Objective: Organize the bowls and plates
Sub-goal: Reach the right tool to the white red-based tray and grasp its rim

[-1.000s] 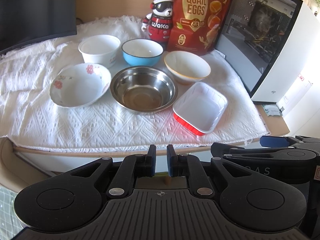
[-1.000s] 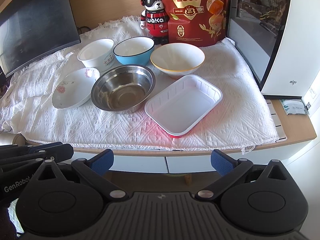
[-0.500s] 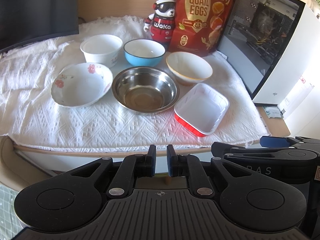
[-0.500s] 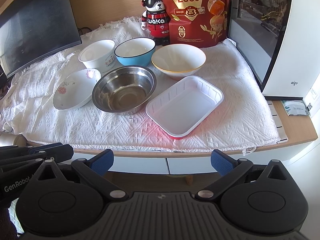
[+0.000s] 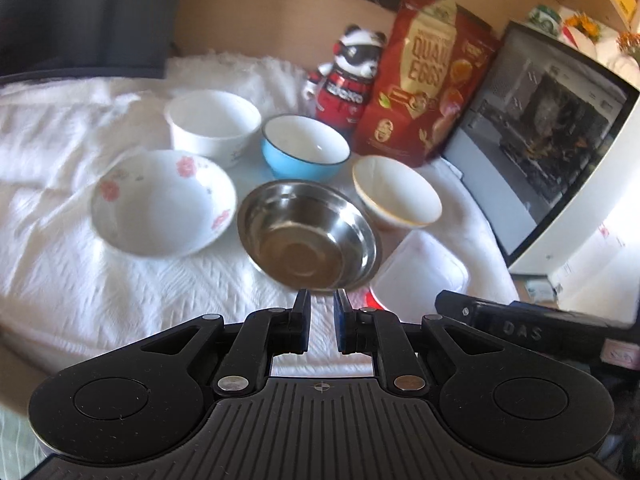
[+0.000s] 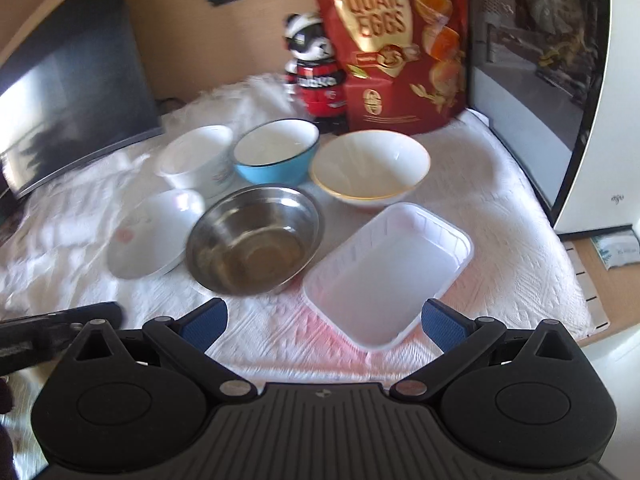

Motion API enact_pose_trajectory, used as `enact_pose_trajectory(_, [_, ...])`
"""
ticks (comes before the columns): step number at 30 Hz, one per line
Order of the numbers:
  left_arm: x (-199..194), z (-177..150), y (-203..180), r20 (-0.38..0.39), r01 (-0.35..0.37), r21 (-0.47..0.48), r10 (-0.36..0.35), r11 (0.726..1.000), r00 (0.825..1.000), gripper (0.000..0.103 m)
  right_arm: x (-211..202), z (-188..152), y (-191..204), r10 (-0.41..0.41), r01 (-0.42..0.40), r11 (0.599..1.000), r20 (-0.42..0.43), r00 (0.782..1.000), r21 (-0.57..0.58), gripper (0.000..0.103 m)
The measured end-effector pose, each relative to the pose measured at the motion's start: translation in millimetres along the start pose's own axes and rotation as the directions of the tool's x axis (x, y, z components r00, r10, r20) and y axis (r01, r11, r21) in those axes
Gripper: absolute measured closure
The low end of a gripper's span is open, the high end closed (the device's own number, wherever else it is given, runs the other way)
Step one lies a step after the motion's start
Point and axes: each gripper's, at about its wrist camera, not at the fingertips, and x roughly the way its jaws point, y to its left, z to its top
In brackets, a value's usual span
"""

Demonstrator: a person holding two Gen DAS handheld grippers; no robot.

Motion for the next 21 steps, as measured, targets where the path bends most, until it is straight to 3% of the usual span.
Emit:
enact_pose_trajectory(3, [28.8,13.7,14.4,-0.069,0.126,0.014,-0.125,0.992,0.99,0.09,26.9,7.0,1.9,-0.115,0.116,0.993,-0.04,0.993,0.01,0.0])
enact_pose_trajectory(6, [57.8,29.2,10.2,-0.154,0.175,0.062,-0.164,0.983,0.974,0.09,44.9,11.6,-5.7,-0.177,0.18,0.983,-0.092,0.98,0.025,0.0])
enact_pose_trajectory(9, [87.6,42.2,5.8,-0.266,0.256,0.098,-0.222,0.962,0.938,0.09,53.3,15.5,-20.7,-0.173,0.187,0.976,-0.133,0.976,0.107,0.0])
enact_pose_trajectory(10, [94.1,44.9,8.1,-0.274,0.275,0.095,-0.24,0.957,0.931,0.09,54.2,15.9,-26.3,-0.159,0.18,0.971,-0.142,0.977,0.154,0.0])
enact_pose_trajectory(12, [103.7,50.8,11.5,-0.264,0.252,0.103,-0.218,0.962,0.94,0.09,54.1,14.5,-34.9,-0.124,0.155,0.959,-0.138,0.983,0.238,0.0])
enact_pose_trajectory(15, [111.4,62.6,4.3,-0.248,0.267,0.176,-0.219,0.948,0.944,0.089,58.9,8.2,-38.7,-0.115,0.148,0.957,-0.145,0.983,0.249,0.0])
enact_pose_trajectory(18, [131.4,76.8,-14.4,-0.294,0.352,0.242,-0.278,0.904,0.915,0.089,70.5,2.3,-45.0,-0.157,0.205,0.948,-0.204,0.966,0.244,0.0])
enact_pose_trajectory(21, [159.8,85.4,-39.7,-0.341,0.394,0.271,-0.295,0.878,0.893,0.089,75.5,0.2,-55.9,-0.192,0.248,0.935,-0.226,0.955,0.253,0.0])
